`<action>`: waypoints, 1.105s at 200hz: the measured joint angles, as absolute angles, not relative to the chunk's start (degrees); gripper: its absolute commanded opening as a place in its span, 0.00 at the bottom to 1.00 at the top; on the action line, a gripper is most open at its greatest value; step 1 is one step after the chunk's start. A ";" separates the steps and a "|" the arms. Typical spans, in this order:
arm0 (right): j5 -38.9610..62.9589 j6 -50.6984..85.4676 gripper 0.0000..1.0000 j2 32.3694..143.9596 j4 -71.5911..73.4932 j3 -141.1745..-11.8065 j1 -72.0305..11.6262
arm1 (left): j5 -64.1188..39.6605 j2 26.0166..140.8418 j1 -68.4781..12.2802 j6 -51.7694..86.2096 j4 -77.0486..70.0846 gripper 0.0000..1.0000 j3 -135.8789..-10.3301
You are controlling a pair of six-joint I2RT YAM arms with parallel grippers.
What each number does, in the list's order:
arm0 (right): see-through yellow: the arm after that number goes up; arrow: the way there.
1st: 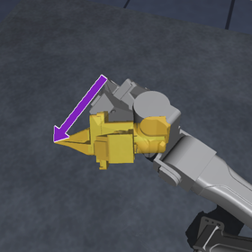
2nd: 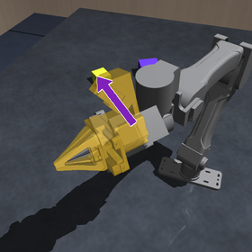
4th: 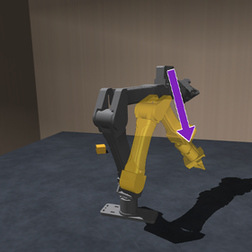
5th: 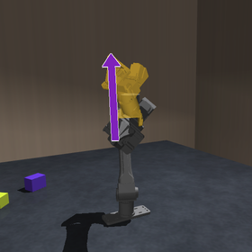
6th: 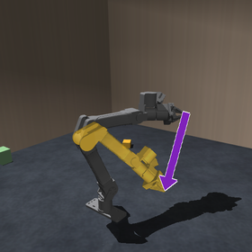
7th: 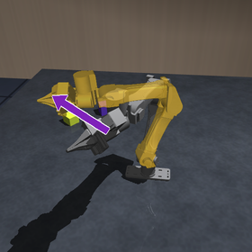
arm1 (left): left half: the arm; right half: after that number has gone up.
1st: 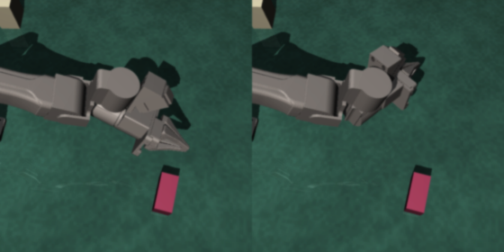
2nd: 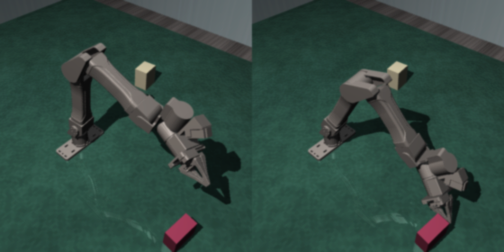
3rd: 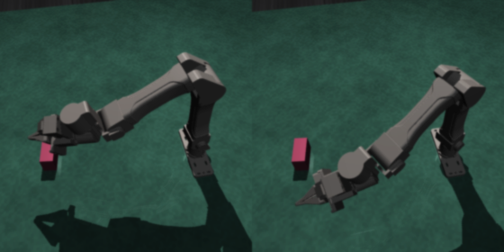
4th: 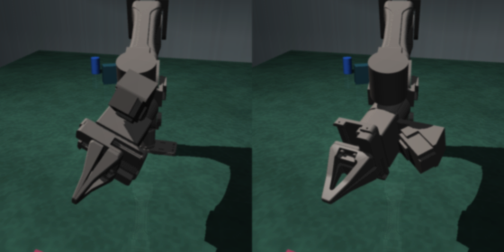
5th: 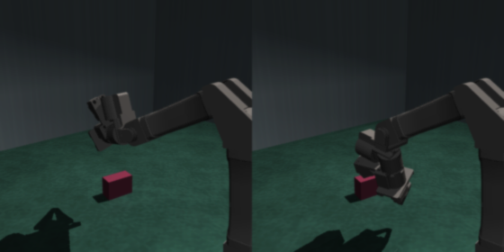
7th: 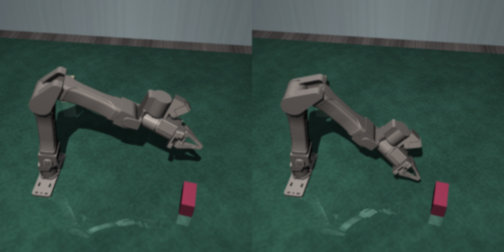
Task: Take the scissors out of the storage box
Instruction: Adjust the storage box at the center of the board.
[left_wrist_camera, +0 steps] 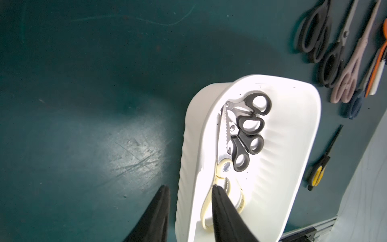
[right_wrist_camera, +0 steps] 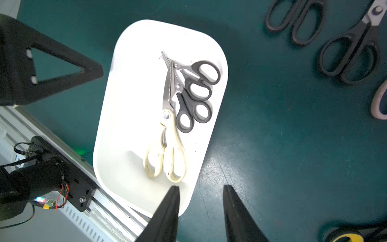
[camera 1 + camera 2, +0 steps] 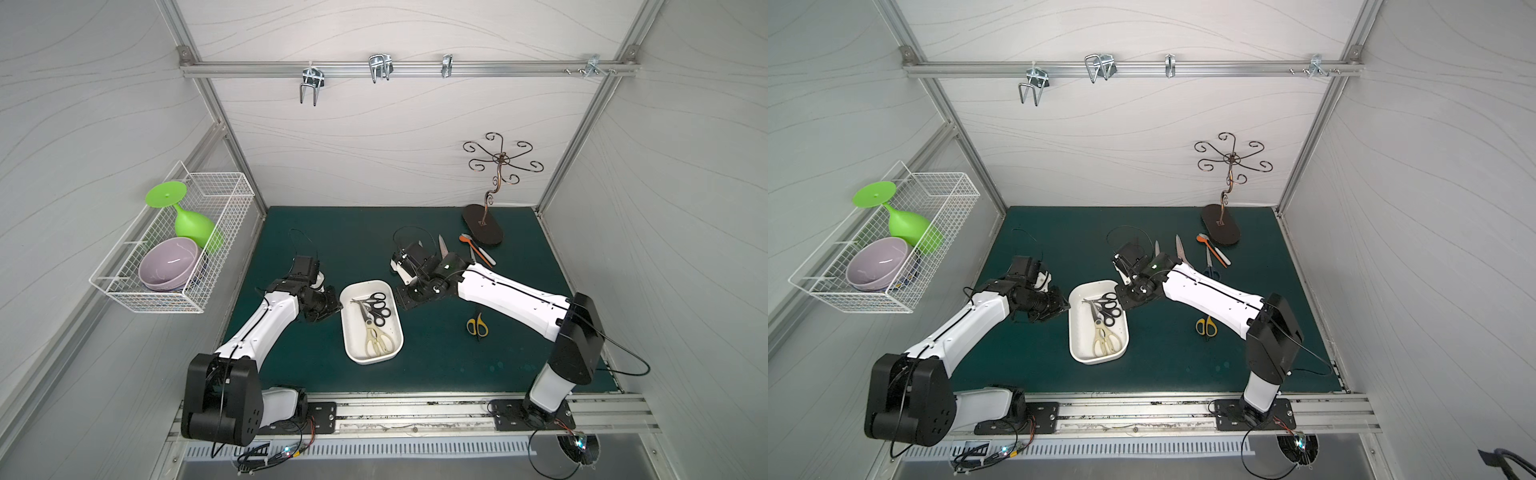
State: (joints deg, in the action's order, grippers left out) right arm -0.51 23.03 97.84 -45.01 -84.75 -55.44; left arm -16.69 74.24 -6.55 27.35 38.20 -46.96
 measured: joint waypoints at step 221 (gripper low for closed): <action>4.34 18.70 0.37 101.34 -34.92 -76.71 -63.96 | -9.08 77.97 -13.19 26.79 33.08 0.00 -47.77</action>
State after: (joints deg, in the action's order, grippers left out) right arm 4.34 18.70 101.34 -34.92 -76.71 -63.96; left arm -9.08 77.97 -13.19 26.79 33.08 -47.77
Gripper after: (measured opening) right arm 0.375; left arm 0.079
